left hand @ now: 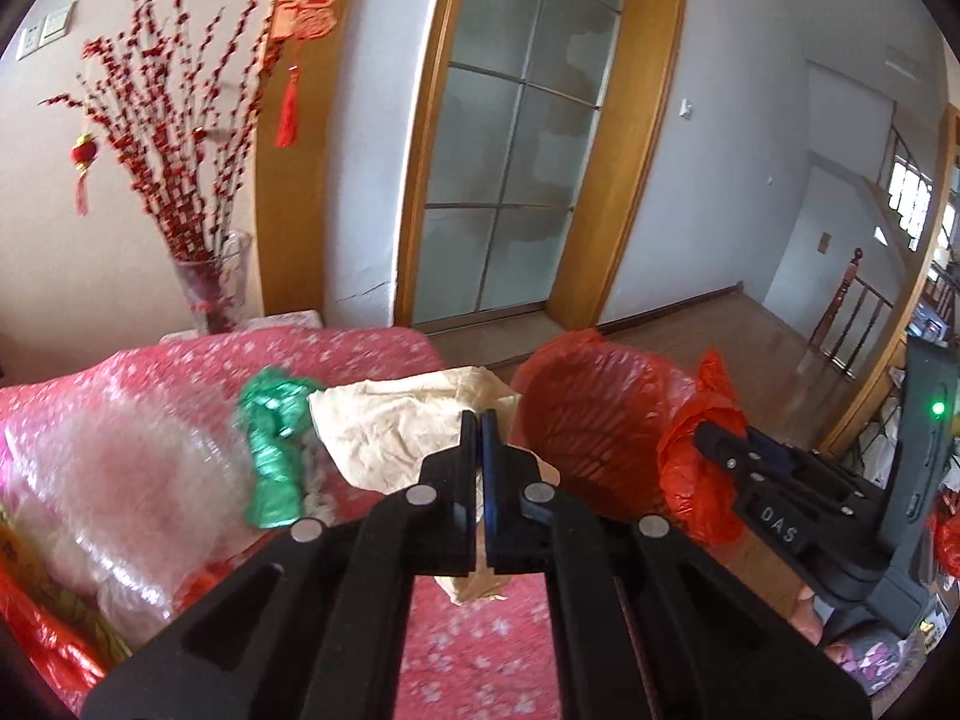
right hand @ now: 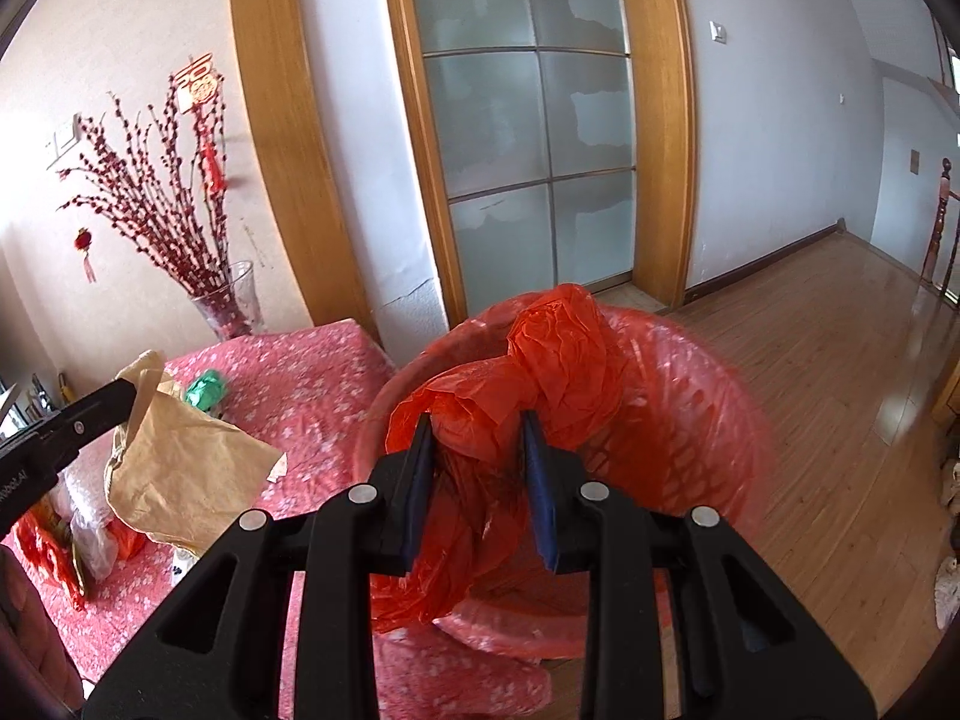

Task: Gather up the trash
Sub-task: 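Drop the red bag in the wastebasket while the left gripper drops the beige paper bag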

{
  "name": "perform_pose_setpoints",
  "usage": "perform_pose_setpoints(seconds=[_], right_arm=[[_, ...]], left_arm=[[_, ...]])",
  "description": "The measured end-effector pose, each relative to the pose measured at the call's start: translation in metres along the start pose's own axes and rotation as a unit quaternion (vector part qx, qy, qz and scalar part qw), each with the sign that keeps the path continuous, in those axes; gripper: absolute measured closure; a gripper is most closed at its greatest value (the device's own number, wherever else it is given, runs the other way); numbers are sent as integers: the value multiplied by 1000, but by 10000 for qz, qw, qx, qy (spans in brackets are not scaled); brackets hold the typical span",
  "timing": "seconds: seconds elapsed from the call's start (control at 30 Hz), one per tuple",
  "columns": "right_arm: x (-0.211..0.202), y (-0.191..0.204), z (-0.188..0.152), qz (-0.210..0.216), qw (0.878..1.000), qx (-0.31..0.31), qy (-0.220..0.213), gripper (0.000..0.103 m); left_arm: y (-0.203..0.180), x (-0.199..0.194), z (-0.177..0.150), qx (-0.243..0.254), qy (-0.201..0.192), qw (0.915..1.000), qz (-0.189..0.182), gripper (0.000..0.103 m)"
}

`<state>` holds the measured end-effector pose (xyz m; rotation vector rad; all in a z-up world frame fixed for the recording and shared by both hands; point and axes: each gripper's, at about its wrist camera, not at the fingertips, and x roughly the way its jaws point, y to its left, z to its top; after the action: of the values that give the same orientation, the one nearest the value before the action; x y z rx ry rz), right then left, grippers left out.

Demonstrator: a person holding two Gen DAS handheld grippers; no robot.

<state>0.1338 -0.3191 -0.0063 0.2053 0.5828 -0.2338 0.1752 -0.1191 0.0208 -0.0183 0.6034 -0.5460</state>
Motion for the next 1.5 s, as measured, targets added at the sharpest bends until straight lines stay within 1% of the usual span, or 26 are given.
perform_pose_setpoints(seconds=[0.23,0.37,0.5,0.63,0.9,1.03,1.1,1.17,1.27,1.4,1.5], right_arm=[[1,-28,11,-191,9997,172,-60,74],[4,-44,16,-307,9992,238,-51,74],[6,-54,17,-402,9988,278,-38,74],[9,-64,18,-468,9983,348,-14,74],[20,-73,20,-472,9981,401,54,74],[22,-73,19,-448,9982,398,89,72],[23,-74,19,-441,9980,433,104,71],[24,-76,18,-412,9978,492,136,65],[23,-77,17,-414,9976,528,146,59],[23,-76,15,-429,9977,507,160,57],[21,-74,14,-470,9977,467,140,57]], left_arm=[[-44,16,23,210,-89,9987,-466,100],[-65,30,30,274,-51,9970,-723,100],[-83,44,34,330,21,9954,-904,100],[-91,59,33,333,116,9938,-1053,100],[-104,84,28,380,346,9912,-1222,100],[-103,94,21,356,475,9906,-1235,98],[-98,102,20,298,544,9904,-1235,93],[-94,106,18,241,589,9911,-1172,80],[-86,108,13,162,643,9916,-1112,75],[-71,105,9,82,640,9931,-982,72],[-62,98,7,43,567,9951,-808,68]])
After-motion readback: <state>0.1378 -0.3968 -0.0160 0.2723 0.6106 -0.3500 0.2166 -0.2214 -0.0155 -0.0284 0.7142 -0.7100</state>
